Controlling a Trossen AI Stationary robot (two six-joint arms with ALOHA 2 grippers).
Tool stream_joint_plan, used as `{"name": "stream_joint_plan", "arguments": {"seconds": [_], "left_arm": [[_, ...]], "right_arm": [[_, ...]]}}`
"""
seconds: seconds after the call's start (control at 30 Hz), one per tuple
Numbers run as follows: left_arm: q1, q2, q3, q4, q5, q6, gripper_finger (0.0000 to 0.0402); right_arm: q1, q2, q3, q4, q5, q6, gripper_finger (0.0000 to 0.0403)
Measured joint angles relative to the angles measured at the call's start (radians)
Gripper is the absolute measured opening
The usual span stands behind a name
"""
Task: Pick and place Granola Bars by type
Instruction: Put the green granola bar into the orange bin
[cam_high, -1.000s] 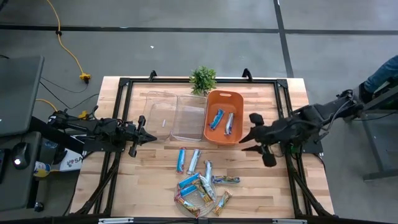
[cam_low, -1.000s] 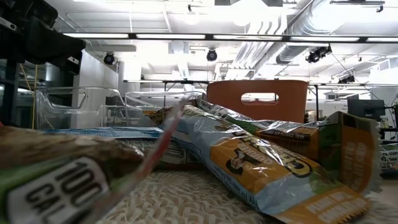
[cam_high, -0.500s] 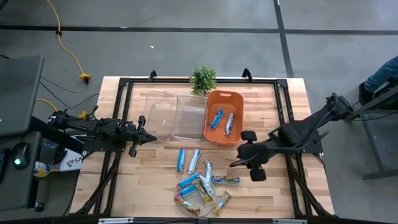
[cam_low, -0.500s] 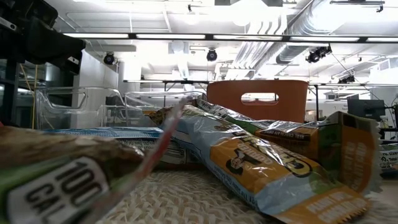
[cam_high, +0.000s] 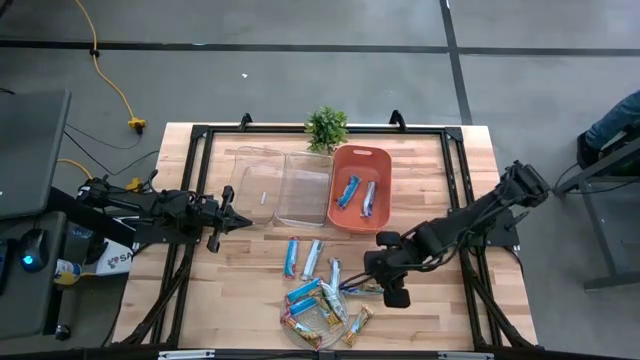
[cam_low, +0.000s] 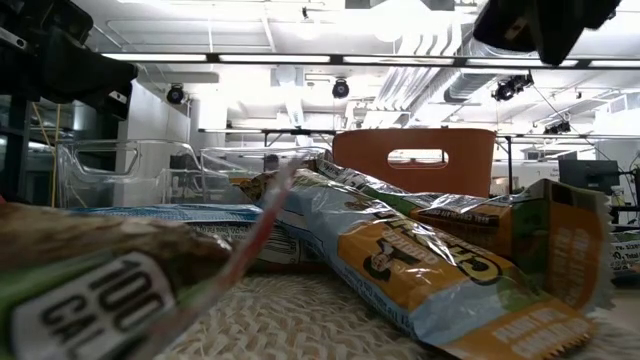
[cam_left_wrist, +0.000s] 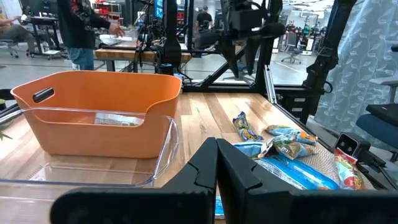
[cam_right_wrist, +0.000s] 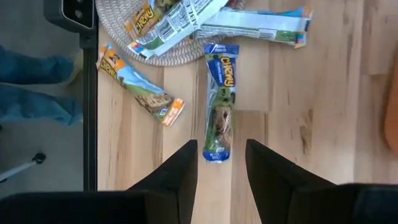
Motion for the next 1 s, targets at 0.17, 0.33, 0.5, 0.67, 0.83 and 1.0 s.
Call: {"name": "stream_joint_plan", "arguments": {"seconds": [0.17,0.33,0.5,0.67,0.83,1.0], "left_arm": [[0.000,0.000,0.000,0.000,0.000,0.000,0.0001],[0.000,0.000,0.000,0.000,0.000,0.000,0.0001],[0.000,0.000,0.000,0.000,0.000,0.000,0.0001],[0.000,0.000,0.000,0.000,0.000,0.000,0.0001],[0.000,0.000,0.000,0.000,0.000,0.000,0.0001],[0.000,0.000,0.000,0.000,0.000,0.000,0.0001]], "right_arm": [[0.000,0.032,-0.001,0.058,-0.002,-0.005,0.0119],[0.000,0.056,-0.002,0.120,-0.046,-0.016,0.0134],[-0.001,0.063,-0.012,0.139,-0.047,-0.028,0.0168],[-0.001,0.063,-0.078,0.188,-0.044,0.032,0.0202],[-0.001,0.063,-0.169,0.259,-0.042,0.084,0.0224],[-0.020,0.063,-0.259,0.379,-0.044,0.105,0.0229]]}}
